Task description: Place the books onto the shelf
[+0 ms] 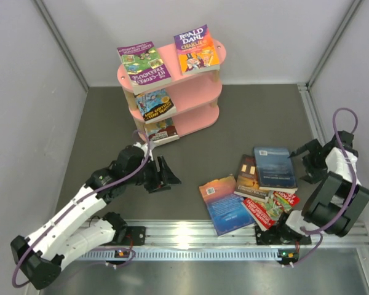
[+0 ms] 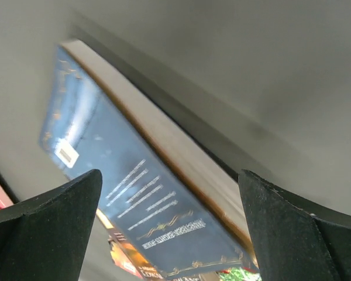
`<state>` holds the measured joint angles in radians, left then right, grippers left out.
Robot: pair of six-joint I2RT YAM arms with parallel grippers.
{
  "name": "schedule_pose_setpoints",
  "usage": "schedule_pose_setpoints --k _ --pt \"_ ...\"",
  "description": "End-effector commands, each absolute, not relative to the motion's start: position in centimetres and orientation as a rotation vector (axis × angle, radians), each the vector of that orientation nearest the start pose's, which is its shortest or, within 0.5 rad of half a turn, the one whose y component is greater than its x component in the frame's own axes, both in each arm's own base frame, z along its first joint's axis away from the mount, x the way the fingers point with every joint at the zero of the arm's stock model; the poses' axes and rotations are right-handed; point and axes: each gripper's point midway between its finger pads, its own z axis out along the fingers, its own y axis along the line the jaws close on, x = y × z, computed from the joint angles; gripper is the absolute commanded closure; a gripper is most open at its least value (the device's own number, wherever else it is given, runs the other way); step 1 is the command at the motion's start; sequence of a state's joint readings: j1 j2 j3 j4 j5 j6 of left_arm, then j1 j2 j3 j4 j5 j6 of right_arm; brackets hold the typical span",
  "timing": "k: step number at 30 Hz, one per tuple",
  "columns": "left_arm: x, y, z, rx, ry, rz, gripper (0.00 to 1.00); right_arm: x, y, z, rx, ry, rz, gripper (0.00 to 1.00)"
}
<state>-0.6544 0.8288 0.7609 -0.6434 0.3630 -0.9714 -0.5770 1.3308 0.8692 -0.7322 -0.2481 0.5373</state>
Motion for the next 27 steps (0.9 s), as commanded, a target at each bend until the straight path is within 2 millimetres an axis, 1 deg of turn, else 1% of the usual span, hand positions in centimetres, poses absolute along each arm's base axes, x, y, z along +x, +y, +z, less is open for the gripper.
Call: schedule_pose_setpoints --k 1,2,4,7,8,10,11,13,14,17,19,20,21,23,24,26,27 --pt "13.9 -21.3 19.1 -0.273 2.502 -1.122 0.34 26.0 -8.0 6.0 1.352 2.404 0.466 0.0" --pt "13.6 -20.9 19.4 -0.28 2.487 -1.125 0.34 25.8 -8.0 5.3 1.362 2.422 0.466 0.0" --pt "13.4 -20.4 19.2 -0.314 2.482 -1.114 0.35 25.8 -8.1 4.6 1.359 2.437 0.46 0.0" --pt "12.8 -19.6 19.3 -0.356 2.459 -1.118 0.35 25.4 -7.4 3.6 1.373 2.466 0.506 0.0" --pt "12.6 -19.4 19.2 -0.369 2.461 -1.112 0.35 25.5 -6.9 3.4 1.363 2.463 0.551 0.0" --pt "12.5 -19.1 19.0 -0.391 2.46 -1.109 0.35 24.7 -5.8 2.6 1.379 2.478 0.602 0.0" --pt "12.5 -19.0 19.1 -0.398 2.45 -1.11 0.35 24.7 -4.8 2.3 1.361 2.465 0.676 0.0" --pt "12.4 -18.9 18.7 -0.42 2.457 -1.107 0.36 24.9 -4.1 2.2 1.34 2.448 0.743 0.0" --pt "12.4 -18.9 18.7 -0.424 2.459 -1.107 0.36 25.4 -3.5 2.4 1.305 2.426 0.807 0.0" --pt "12.5 -19.0 18.4 -0.425 2.465 -1.099 0.36 25.7 -2.9 2.3 1.283 2.425 0.86 0.0" --pt "12.7 -19.1 18.6 -0.425 2.462 -1.097 0.36 26.3 -2.8 2.6 1.268 2.411 0.876 0.06" --pt "12.8 -19.2 18.5 -0.424 2.468 -1.096 0.37 26.4 -2.8 2.6 1.266 2.41 0.883 0.09" --pt "12.9 -19.2 18.6 -0.426 2.467 -1.095 0.37 26.7 -2.9 2.8 1.257 2.404 0.886 0.22" --pt "13.1 -19.4 18.9 -0.421 2.459 -1.103 0.37 26.9 -2.8 2.8 1.254 2.401 0.906 0.39" --pt "13.1 -19.5 18.9 -0.423 2.459 -1.103 0.37 26.9 -2.8 2.8 1.251 2.401 0.91 0.56" --pt "13.3 -19.6 19.0 -0.422 2.453 -1.109 0.37 27.1 -2.6 3.1 1.239 2.391 0.923 0.67" --pt "13.3 -19.6 19.0 -0.421 2.453 -1.108 0.37 27.1 -2.6 3.2 1.239 2.387 0.93 0.79"
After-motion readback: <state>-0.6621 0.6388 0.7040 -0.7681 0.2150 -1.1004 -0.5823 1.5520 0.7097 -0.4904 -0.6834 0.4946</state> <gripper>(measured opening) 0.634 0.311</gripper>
